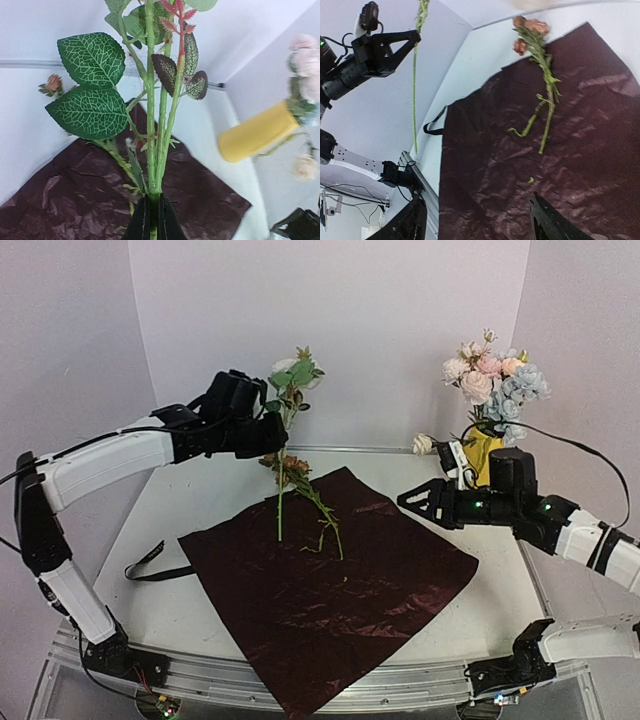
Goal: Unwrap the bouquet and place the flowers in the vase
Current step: Pick up the fake flower from the wrapping paper.
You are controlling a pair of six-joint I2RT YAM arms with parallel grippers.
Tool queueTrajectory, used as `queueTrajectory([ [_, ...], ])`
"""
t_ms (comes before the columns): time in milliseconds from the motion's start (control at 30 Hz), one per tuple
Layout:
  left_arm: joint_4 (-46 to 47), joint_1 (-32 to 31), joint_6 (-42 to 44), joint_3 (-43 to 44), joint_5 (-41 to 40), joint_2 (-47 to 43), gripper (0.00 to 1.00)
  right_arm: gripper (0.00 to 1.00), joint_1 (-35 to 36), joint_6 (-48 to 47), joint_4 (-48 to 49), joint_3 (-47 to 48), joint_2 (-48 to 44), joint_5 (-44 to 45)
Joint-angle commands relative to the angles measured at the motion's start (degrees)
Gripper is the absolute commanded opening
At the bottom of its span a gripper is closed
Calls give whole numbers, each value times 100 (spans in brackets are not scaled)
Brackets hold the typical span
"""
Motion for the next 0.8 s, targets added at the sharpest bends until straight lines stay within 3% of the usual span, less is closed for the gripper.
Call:
queueTrajectory([
  [0, 895, -116, 100, -354, 942, -938, 0, 70, 758, 37, 353, 1182, 252, 628],
  [133, 1613, -246, 100, -560, 1733, -1267, 0, 70, 1255, 89, -73, 2350, 825, 1234],
  [333, 1977, -540, 245, -440, 2434, -1142, 0, 75, 1309, 207, -477, 3726, 1499, 1251],
  [433, 2042, -761, 360, -284, 2484, -969, 0, 75, 1316, 226, -492, 4032, 1615, 1273],
  [767, 2346, -1027, 445, -159, 2707, -694, 0, 59, 1313, 509, -854, 4346, 1895, 1454],
])
